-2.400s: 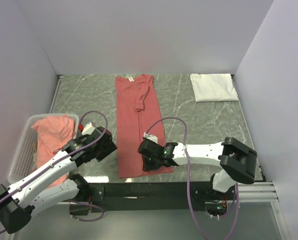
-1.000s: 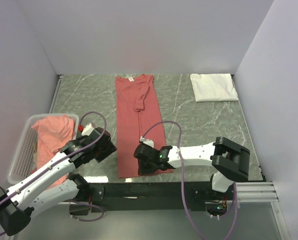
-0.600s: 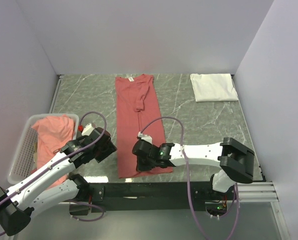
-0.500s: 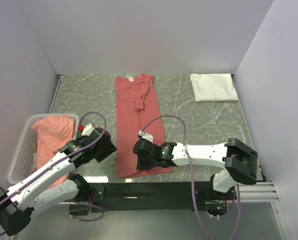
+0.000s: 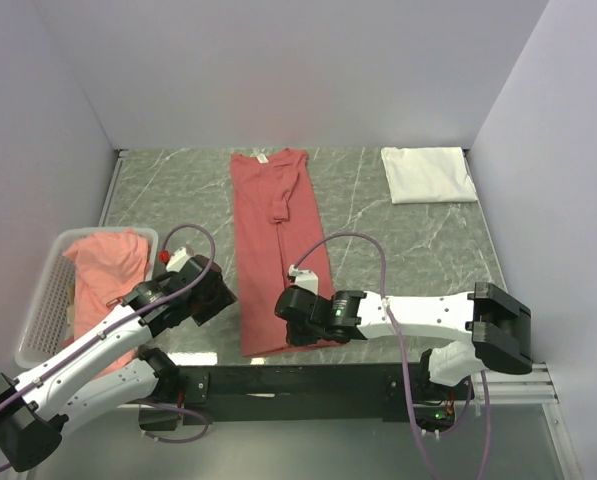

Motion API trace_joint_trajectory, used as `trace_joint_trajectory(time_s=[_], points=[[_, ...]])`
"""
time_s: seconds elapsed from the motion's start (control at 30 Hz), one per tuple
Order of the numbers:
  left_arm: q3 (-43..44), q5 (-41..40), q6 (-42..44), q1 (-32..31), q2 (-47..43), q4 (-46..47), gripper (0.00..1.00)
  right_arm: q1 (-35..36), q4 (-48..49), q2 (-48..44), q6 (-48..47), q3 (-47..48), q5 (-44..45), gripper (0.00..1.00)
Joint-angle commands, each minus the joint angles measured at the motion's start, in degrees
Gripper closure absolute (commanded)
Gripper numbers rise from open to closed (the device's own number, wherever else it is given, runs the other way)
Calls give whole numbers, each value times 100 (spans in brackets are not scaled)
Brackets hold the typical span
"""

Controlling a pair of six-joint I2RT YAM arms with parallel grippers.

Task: Fold and stack the t-shirts
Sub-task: Fold the tshirt

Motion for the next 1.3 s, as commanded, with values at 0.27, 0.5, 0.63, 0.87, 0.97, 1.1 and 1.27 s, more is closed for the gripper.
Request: trace_joint_trajectory(time_s=[0.27, 0.5, 0.63, 0.87, 0.97, 1.1, 1.27], points=[[-277, 272, 112, 23, 70, 432, 40, 282, -68, 14, 341, -169, 307, 99], [-654, 527, 217, 23, 281, 783, 39, 273, -270, 208, 403, -213, 632, 99], [-997, 834, 261, 23, 413, 1073, 39, 229, -166, 234, 403, -362, 615, 98], [-1402, 1301, 305, -73, 361, 1469, 41, 229, 37, 471, 394, -511, 448, 98], [-1499, 1362, 261, -205, 212, 1487, 40, 220, 125, 550, 411, -573, 395, 98], [-1657, 1590, 305, -416, 26, 1785, 41, 211, 152, 498, 447, -591, 421, 98], [-1762, 1678, 218, -820, 290, 2057, 45, 176, 11, 401, 403, -520, 500, 96]])
